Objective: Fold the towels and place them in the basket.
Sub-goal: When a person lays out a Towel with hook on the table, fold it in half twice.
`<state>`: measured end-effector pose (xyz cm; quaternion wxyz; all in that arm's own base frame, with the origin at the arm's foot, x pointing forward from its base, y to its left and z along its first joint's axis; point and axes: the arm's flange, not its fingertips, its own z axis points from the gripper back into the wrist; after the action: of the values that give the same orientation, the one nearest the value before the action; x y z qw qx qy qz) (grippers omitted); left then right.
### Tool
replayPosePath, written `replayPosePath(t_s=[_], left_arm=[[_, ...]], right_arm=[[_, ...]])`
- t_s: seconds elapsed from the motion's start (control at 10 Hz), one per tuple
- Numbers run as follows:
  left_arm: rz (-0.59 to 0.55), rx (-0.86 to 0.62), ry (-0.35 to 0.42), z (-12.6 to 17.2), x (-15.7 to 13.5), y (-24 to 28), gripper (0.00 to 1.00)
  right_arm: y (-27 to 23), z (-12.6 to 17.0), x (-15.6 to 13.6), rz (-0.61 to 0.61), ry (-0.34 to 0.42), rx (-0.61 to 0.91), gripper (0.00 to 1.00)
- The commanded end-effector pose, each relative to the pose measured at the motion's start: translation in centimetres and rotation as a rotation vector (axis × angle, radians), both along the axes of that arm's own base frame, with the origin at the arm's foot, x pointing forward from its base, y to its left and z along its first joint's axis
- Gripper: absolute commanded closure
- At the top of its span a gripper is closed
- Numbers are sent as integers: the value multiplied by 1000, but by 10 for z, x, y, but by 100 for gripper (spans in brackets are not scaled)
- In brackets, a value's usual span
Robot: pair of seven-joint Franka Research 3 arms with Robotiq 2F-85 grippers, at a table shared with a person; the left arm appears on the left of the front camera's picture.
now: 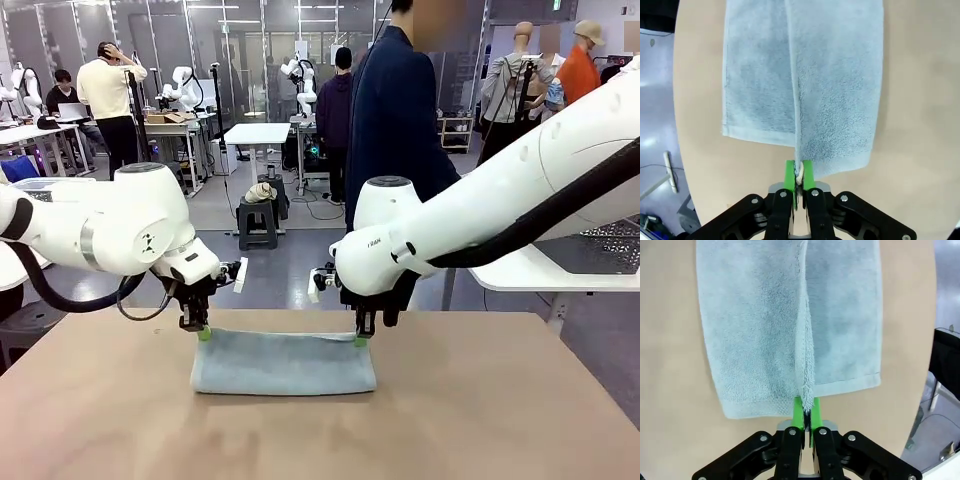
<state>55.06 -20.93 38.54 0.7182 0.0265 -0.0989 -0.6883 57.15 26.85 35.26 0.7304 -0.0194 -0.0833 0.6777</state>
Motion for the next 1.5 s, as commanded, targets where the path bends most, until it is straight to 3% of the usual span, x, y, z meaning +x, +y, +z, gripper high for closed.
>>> replayPosePath(t_s=[0.0,0.5,1.2,1.3,1.4], left_arm=[[16,48,15,-4,26,-6,100],[29,56,19,-17,70,3,100],[-10,60,35,-34,100,-7,100],[-6,59,31,-35,102,-7,83],[-4,58,21,-35,99,-6,73]], right_arm=[[3,5,23,33,4,-2,100],[-2,-6,50,-34,10,-14,100],[-13,-17,49,-66,16,5,100],[-14,-17,50,-61,6,9,100],[-14,-16,49,-60,-8,16,74]])
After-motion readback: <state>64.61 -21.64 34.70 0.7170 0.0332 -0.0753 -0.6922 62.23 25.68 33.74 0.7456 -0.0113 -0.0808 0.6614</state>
